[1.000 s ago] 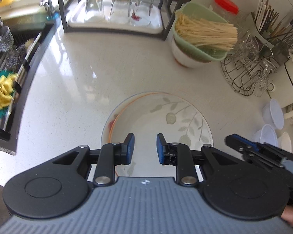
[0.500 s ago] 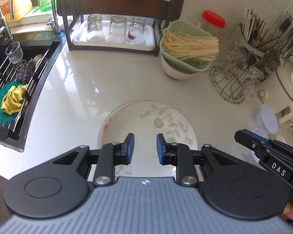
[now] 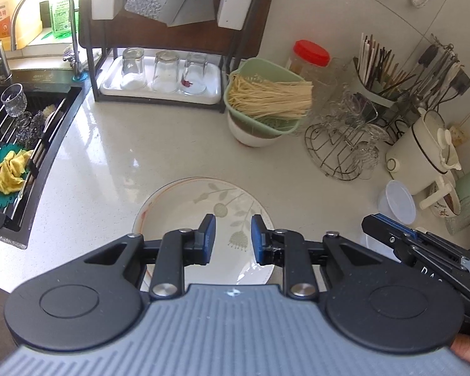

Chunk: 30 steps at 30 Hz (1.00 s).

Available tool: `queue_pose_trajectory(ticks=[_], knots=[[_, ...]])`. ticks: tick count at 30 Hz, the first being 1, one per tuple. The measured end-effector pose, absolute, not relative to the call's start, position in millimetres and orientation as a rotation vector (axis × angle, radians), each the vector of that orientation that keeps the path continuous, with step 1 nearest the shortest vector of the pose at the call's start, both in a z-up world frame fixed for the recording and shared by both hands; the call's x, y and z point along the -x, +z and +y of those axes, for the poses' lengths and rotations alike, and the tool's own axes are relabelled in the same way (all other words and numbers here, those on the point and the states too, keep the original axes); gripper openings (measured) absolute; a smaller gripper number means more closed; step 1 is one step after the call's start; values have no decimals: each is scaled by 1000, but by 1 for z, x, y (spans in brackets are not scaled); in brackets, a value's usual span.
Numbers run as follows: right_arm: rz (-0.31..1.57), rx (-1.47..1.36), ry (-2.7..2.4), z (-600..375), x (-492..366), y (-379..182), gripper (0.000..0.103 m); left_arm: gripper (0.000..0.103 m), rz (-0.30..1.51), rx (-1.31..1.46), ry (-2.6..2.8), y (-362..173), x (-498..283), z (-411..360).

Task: Organize plates and bowls
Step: 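Open both tools and lift them away from the plate stack rim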

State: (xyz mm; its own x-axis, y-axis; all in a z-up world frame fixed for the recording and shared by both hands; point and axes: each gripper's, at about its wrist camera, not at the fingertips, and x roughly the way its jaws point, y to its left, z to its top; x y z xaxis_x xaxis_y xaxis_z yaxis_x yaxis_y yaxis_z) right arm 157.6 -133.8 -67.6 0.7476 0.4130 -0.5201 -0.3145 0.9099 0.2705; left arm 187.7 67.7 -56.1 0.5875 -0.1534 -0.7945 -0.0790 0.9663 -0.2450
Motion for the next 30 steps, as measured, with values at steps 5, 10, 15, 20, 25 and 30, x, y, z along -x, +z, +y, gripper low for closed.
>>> queue_pose_trajectory(ticks=[5,10,15,20,25,30], knots=[[601,-181,364,-139,-154,-67,14,27,945,255,-73,-56,-192,64],[605,-182,321,-141,-152,-67,14,27,951,251,-109,-59,-201,63],[616,-187,279,-142,-153,-67,14,27,961,235,-152,-63,-211,65],[627,-199,225,-139,-156,-67,14,27,961,224,-201,-65,-224,73],[626,-211,179,-132,-159,-61,14,27,927,220,-227,-58,-239,92],[624,-210,146,-123,-165,-58,14,27,927,185,-286,-60,-248,94]])
